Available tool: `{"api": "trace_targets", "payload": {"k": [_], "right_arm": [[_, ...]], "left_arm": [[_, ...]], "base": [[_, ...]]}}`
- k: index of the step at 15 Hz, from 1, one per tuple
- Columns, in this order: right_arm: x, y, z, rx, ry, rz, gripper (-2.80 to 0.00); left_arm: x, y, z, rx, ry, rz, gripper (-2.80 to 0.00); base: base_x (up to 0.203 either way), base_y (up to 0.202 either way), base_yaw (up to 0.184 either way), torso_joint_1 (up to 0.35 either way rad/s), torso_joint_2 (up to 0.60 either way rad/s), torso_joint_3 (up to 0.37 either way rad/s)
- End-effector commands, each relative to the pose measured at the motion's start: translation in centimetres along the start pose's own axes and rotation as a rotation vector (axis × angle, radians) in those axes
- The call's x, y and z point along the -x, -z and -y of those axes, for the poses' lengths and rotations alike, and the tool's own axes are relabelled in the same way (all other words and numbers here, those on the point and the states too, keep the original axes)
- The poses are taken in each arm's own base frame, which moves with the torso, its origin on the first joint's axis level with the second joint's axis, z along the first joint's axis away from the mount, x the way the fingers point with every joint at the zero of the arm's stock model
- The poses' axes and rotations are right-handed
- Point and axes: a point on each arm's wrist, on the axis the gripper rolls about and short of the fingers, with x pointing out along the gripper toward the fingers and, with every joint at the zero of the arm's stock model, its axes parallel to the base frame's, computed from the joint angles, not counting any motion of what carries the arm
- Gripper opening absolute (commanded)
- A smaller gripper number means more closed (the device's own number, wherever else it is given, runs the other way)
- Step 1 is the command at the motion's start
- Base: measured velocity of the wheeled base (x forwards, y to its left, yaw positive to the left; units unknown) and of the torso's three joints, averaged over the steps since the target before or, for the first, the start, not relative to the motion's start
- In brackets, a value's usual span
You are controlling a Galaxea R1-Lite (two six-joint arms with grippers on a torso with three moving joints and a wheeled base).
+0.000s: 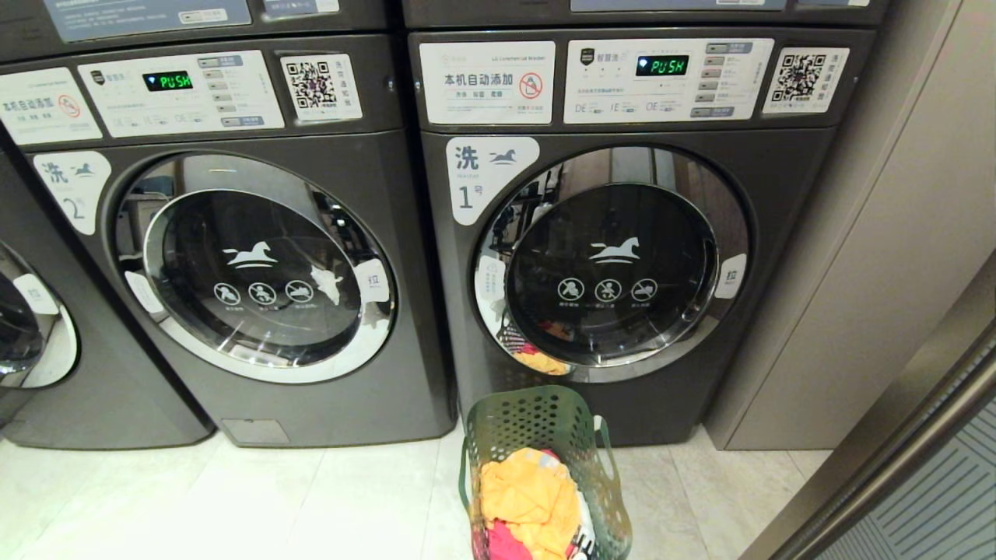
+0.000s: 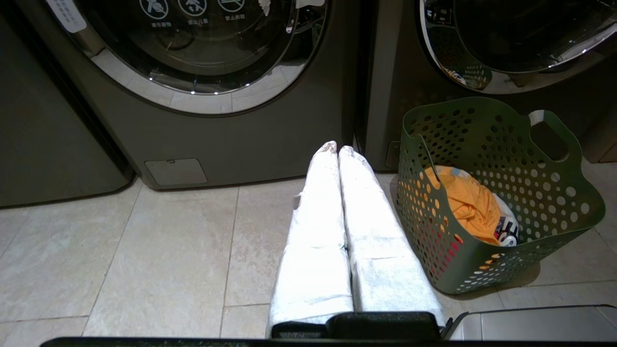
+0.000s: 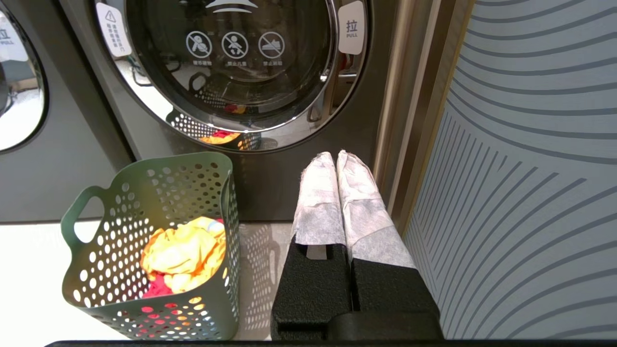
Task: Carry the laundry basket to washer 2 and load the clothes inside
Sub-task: Open the lid of the washing machine
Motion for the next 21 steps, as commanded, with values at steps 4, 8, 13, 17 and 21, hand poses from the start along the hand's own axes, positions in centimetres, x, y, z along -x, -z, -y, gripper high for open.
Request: {"api": "trace_targets", "payload": {"k": [4, 8, 13, 17, 21], "right_arm": [[-0.2, 0.9, 0.0, 0.009, -0.002, -0.034, -2.8], [-0.2, 0.9, 0.0, 0.015, -0.003, -0.034, -2.8], [-0.2, 0.9, 0.0, 0.001, 0.0, -0.034, -2.8], [-0.2, 0.9, 0.0, 0.009, 0.0, -0.034, -2.8], [-0.2, 0.9, 0.0, 0.003, 0.0, -0.034, -2.8]], "left_arm": [[-0.1, -0.3, 0.0, -0.028, 0.026, -0.026, -2.8], [-0.9, -6.1, -0.3, 0.014, 0.094, -0.071, -2.8], [-15.4, -14.0, -2.1, 0.143, 0.054, -0.305, -2.8], [-28.0, -12.9, -6.6, 0.157, -0.052, -0.301, -2.8], [-36.6, -8.6, -9.5, 0.163, 0.073, -0.222, -2.8]], "base": [[0.0, 0.0, 0.0, 0.0, 0.0, 0.0], [0.0, 0.0, 0.0, 0.0, 0.0, 0.0], [0.0, 0.0, 0.0, 0.0, 0.0, 0.0], [0.0, 0.0, 0.0, 0.0, 0.0, 0.0], [0.0, 0.0, 0.0, 0.0, 0.0, 0.0]]}}
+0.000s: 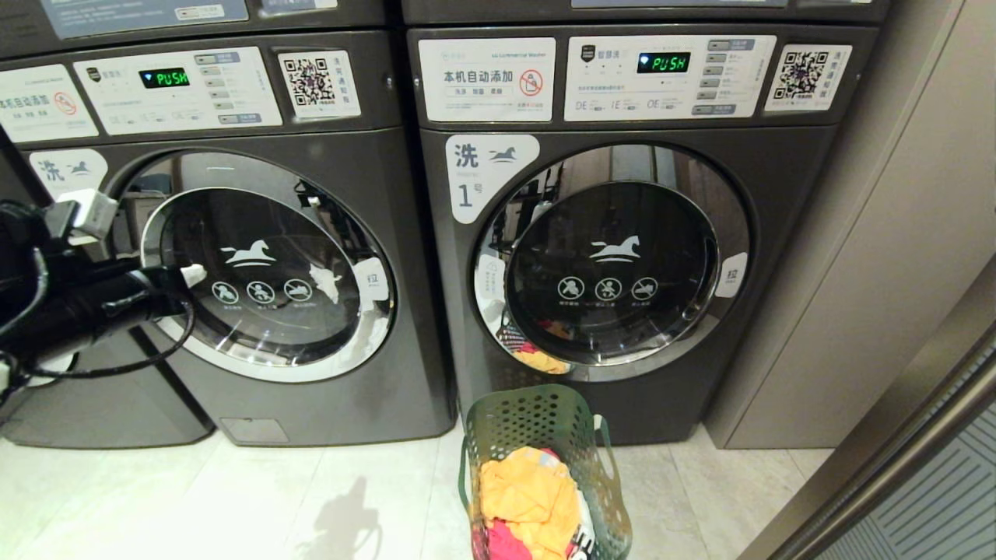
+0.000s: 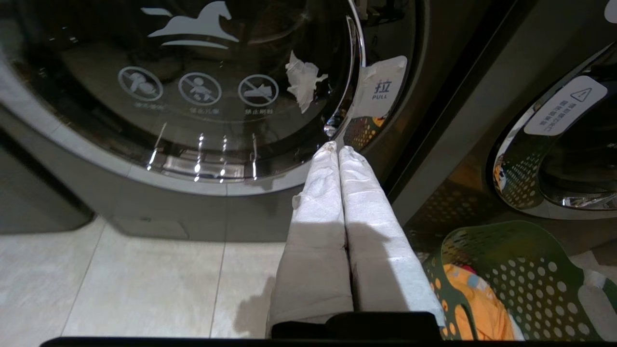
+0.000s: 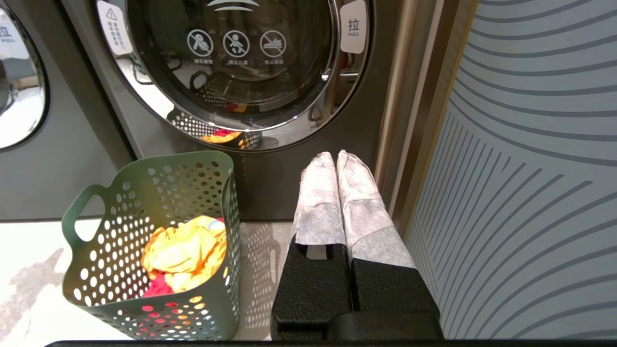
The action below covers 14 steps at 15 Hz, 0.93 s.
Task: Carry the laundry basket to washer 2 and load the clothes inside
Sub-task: Open the lid of the washing machine
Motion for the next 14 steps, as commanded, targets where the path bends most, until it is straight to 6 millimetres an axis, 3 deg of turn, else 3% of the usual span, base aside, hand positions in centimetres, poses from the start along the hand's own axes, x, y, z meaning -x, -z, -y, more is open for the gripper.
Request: {"api": "trace_targets", "payload": {"k": [1, 4, 5, 6, 10, 14], "right_arm": [[-0.2, 0.9, 0.0, 0.003, 0.0, -0.034, -2.8], [-0.2, 0.9, 0.0, -0.007, 0.002, -0.034, -2.8], [-0.2, 0.9, 0.0, -0.009, 0.002, -0.034, -2.8], [-0.2, 0.9, 0.0, -0.007, 0.001, -0.034, -2.8], [-0.2, 0.9, 0.0, -0.004, 0.001, -0.034, -2.8], [-0.2, 0.9, 0.0, -0.007, 0.002, -0.034, -2.8]], "left_arm": [[-5.6, 4.7, -2.1, 0.024, 0.08, -0.057, -2.8], [-9.2, 6.9, -3.0, -0.004, 0.288, 0.008, -2.8], [-10.2, 6.7, -3.2, -0.02, 0.333, 0.037, -2.8], [-11.1, 6.5, -3.2, -0.033, 0.364, 0.06, 0.0], [-14.6, 6.9, -1.3, -0.07, 0.454, 0.114, 0.0], [-18.2, 7.8, -0.8, -0.105, 0.508, 0.224, 0.0]], "base": [[0.0, 0.0, 0.0, 0.0, 0.0, 0.0], [0.0, 0.0, 0.0, 0.0, 0.0, 0.0], [0.0, 0.0, 0.0, 0.0, 0.0, 0.0], [0.0, 0.0, 0.0, 0.0, 0.0, 0.0], [0.0, 0.0, 0.0, 0.0, 0.0, 0.0], [0.0, 0.0, 0.0, 0.0, 0.0, 0.0]]}}
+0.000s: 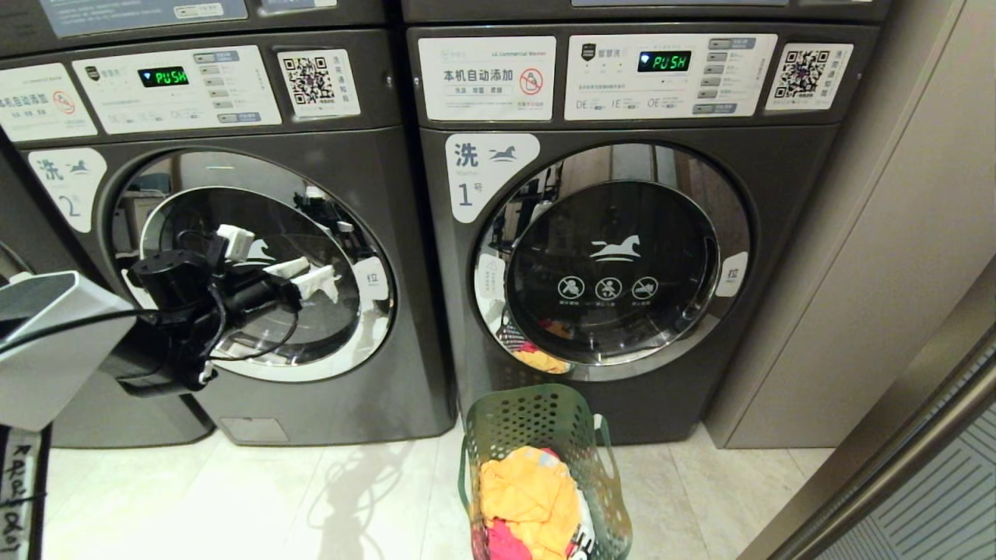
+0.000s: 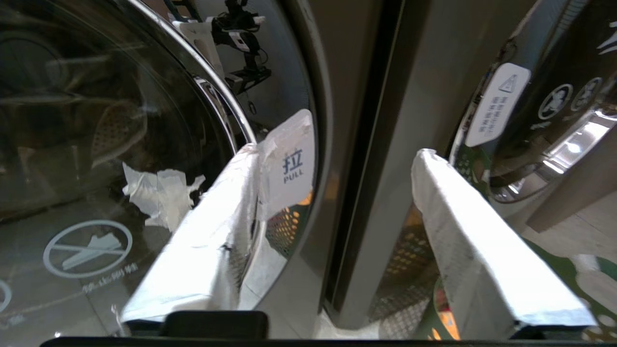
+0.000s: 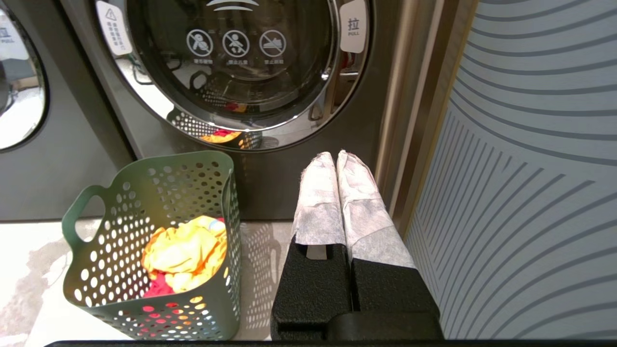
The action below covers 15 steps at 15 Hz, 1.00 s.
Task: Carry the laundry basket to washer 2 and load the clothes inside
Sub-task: Open the lid of the washing machine
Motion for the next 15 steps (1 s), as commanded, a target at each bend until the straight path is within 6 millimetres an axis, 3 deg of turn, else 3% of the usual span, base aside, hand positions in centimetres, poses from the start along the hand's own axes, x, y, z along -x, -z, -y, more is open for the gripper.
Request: {"api": "trace_targets", "payload": {"k": [1, 6, 11, 13, 15], "right_arm": [[-0.2, 0.9, 0.0, 0.0, 0.001, -0.034, -2.8], [-0.2, 0.9, 0.0, 0.0, 0.001, -0.034, -2.8], [-0.2, 0.9, 0.0, 0.002, 0.001, -0.034, -2.8], [-0.2, 0.9, 0.0, 0.003, 0.001, -0.034, -2.8], [-0.2, 0.9, 0.0, 0.003, 0.001, -0.034, -2.8]], "left_arm": [[-1.2, 2.6, -0.6, 0.011, -0.007, -0.009, 0.0], [-3.3, 4.6, 0.9, 0.029, 0.019, -0.025, 0.0], [-3.3, 4.5, 1.1, 0.029, 0.021, -0.025, 0.0], [-3.2, 2.8, 1.7, 0.017, 0.027, -0.009, 0.0], [-2.2, -1.3, 3.2, -0.002, 0.039, 0.018, 0.0]], "base": [[0.0, 0.0, 0.0, 0.0, 0.0, 0.0], [0.0, 0.0, 0.0, 0.0, 0.0, 0.0], [0.0, 0.0, 0.0, 0.0, 0.0, 0.0], [0.0, 0.0, 0.0, 0.0, 0.0, 0.0], [0.0, 0.0, 0.0, 0.0, 0.0, 0.0]]}}
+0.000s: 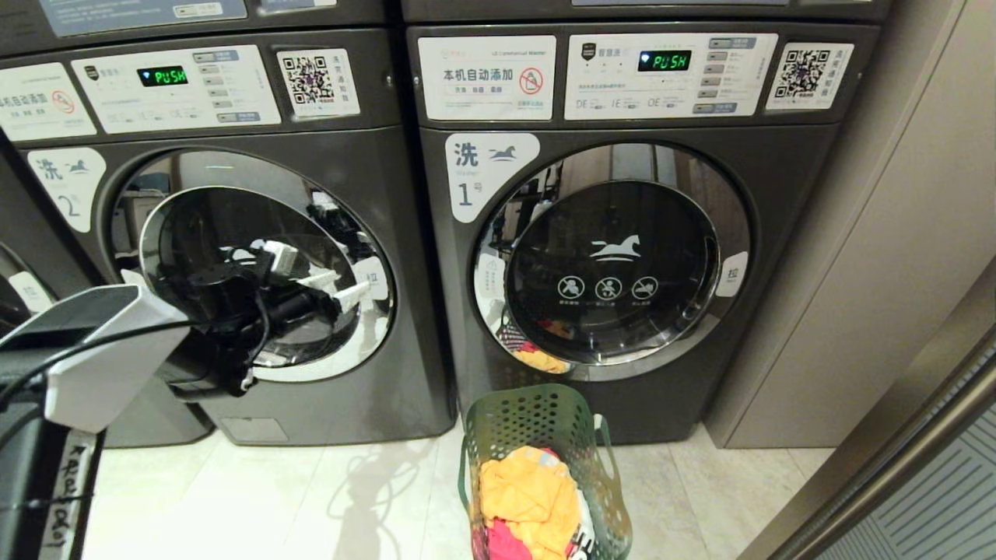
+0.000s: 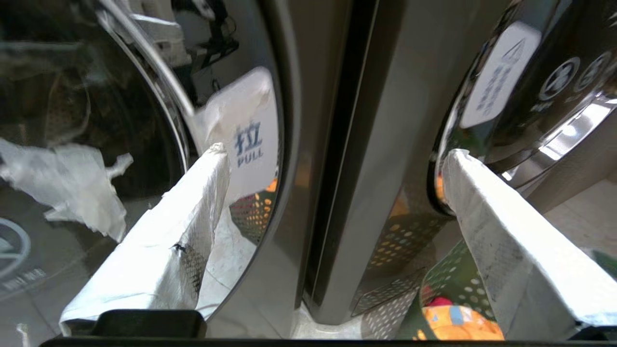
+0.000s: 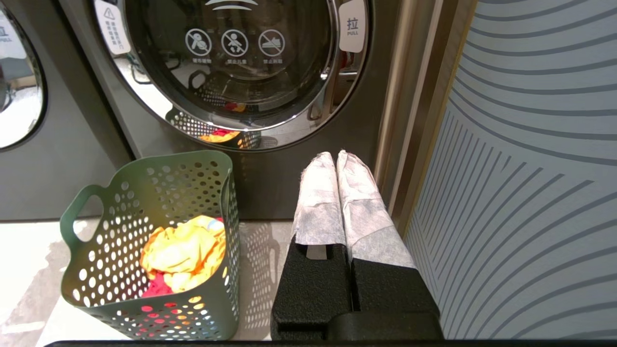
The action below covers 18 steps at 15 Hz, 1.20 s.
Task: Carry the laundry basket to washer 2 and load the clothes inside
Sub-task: Open the lid of the washing machine
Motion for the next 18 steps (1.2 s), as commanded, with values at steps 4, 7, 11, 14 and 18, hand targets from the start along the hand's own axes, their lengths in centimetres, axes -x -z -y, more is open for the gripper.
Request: {"api": "trace_targets", "payload": {"k": [4, 7, 11, 14, 18], "right_arm": [[-0.2, 0.9, 0.0, 0.0, -0.001, -0.034, -2.8], [-0.2, 0.9, 0.0, 0.008, -0.001, -0.034, -2.8], [-0.2, 0.9, 0.0, 0.007, -0.001, -0.034, -2.8], [-0.2, 0.9, 0.0, 0.007, -0.001, -0.034, -2.8], [-0.2, 0.9, 0.0, 0.004, -0.001, -0.034, -2.8]], "left_arm": [[6.5, -13.4, 6.9, -0.05, 0.035, 0.065, 0.0], [14.0, -19.5, 13.2, -0.013, 0.039, 0.019, 0.0], [25.0, -20.0, 21.2, 0.217, -0.016, -0.28, 0.0], [29.8, -17.2, 23.7, 0.313, -0.377, -0.573, 0.0], [32.2, -16.1, 25.4, 0.4, -0.457, -0.678, 0.0]], "base": [[0.0, 0.0, 0.0, 0.0, 0.0, 0.0], [0.0, 0.0, 0.0, 0.0, 0.0, 0.0], [0.0, 0.0, 0.0, 0.0, 0.0, 0.0], [0.0, 0.0, 0.0, 0.0, 0.0, 0.0], [0.0, 0.0, 0.0, 0.0, 0.0, 0.0]]}}
